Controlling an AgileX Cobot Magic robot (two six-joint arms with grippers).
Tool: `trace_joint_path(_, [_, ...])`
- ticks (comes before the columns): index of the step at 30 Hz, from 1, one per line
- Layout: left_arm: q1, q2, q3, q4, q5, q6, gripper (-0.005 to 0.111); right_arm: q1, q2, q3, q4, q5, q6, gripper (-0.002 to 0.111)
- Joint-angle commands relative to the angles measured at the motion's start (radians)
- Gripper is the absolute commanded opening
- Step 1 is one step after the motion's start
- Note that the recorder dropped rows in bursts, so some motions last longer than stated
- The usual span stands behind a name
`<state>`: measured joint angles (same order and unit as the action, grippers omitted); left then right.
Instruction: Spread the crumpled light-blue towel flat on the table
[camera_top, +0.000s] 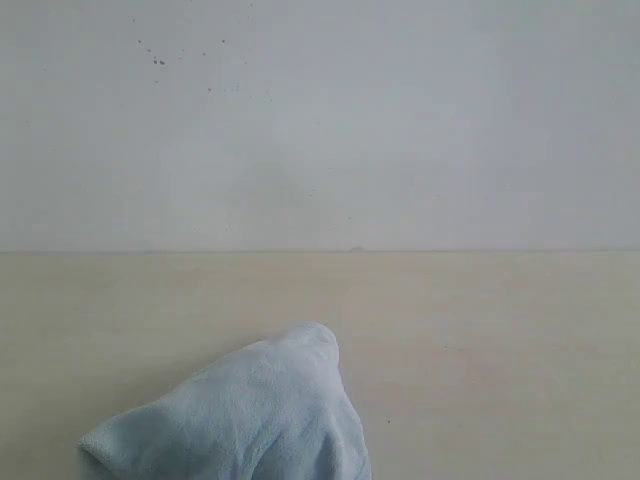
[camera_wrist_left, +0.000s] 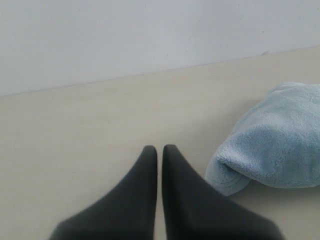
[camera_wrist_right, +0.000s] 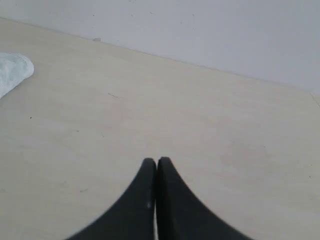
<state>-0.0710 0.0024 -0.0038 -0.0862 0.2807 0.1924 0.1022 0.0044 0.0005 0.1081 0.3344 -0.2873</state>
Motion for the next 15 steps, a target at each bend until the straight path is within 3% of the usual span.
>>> trace_joint_path(1, [-0.003, -0.002, 0.004, 0.000, -0.004, 0.002, 0.004, 0.000, -0.004, 0.000, -0.006, -0.004, -0.003, 0.000])
trace_joint_path(7, [-0.003, -0.002, 0.004, 0.000, -0.004, 0.002, 0.004, 0.000, -0.004, 0.000, -0.014, -0.050, -0.015, 0.000])
trace_joint_path(9, [-0.003, -0.002, 0.004, 0.000, -0.004, 0.002, 0.004, 0.000, -0.004, 0.000, 0.137, -0.194, 0.098, 0.000])
trace_joint_path(10, [-0.003, -0.002, 0.004, 0.000, -0.004, 0.002, 0.004, 0.000, -0.004, 0.000, 0.370, -0.295, 0.278, 0.000])
trace_joint_path(12, [-0.003, -0.002, 0.004, 0.000, -0.004, 0.002, 0.004, 0.000, -0.004, 0.000, 0.573, -0.442, 0.433, 0.000])
trace_joint_path(15, [-0.003, -0.002, 0.004, 0.000, -0.004, 0.002, 0.004, 0.000, -0.004, 0.000, 0.590, -0.655, 0.602, 0.000])
